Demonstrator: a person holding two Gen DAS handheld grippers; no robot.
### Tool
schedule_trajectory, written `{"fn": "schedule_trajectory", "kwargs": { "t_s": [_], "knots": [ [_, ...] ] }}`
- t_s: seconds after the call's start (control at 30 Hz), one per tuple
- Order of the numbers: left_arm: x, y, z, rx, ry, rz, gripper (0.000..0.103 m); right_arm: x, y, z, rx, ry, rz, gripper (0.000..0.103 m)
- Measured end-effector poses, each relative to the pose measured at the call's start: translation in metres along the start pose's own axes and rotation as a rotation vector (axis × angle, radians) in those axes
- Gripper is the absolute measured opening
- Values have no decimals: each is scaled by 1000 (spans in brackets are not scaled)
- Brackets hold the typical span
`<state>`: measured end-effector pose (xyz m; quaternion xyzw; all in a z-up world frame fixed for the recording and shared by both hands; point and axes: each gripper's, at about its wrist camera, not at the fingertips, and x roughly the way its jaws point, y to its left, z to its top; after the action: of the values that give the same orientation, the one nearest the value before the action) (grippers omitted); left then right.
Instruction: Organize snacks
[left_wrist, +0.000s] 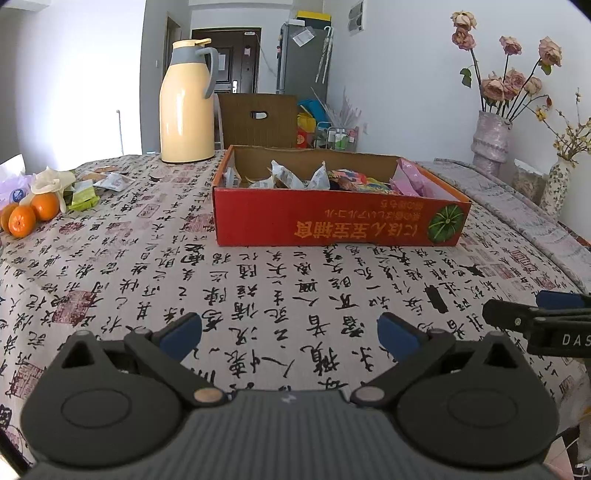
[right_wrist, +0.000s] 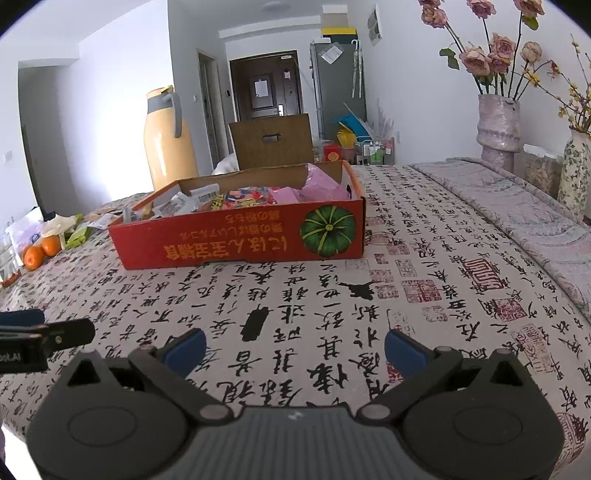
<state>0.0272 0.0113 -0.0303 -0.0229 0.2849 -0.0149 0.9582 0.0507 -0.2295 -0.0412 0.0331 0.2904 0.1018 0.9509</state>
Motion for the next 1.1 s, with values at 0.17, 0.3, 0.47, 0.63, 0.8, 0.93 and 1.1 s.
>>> {"fn": "schedule_trajectory", "kwargs": {
  "t_s": [0.17, 0.3, 0.47, 0.63, 0.8, 0.93, 1.1],
  "knots": [
    [-2, 0, -2, -1, -3, -1, 103, -2, 1, 0, -2, -4, -2, 103],
    [-2, 0, -2, -1, -4, -2, 103, -2, 1, 0, -2, -4, -2, 103],
    [-4, -1, -2, 1, -6, -2, 103, -2, 1, 0, -2, -4, -2, 103],
    [-4, -1, -1, 3, -7, -3, 103, -2, 1, 0, -2, -5, -2, 103],
    [-5, -1, 0, 5, -7, -4, 103, -2, 1, 0, -2, -5, -2, 103],
    [-5, -2, 0, 6, -8, -4, 103, -2, 1, -1, -2, -5, -3, 103],
    [-5, -2, 0, 6, -8, -4, 103, -2, 1, -1, -2, -5, -2, 103]
  ]
}}
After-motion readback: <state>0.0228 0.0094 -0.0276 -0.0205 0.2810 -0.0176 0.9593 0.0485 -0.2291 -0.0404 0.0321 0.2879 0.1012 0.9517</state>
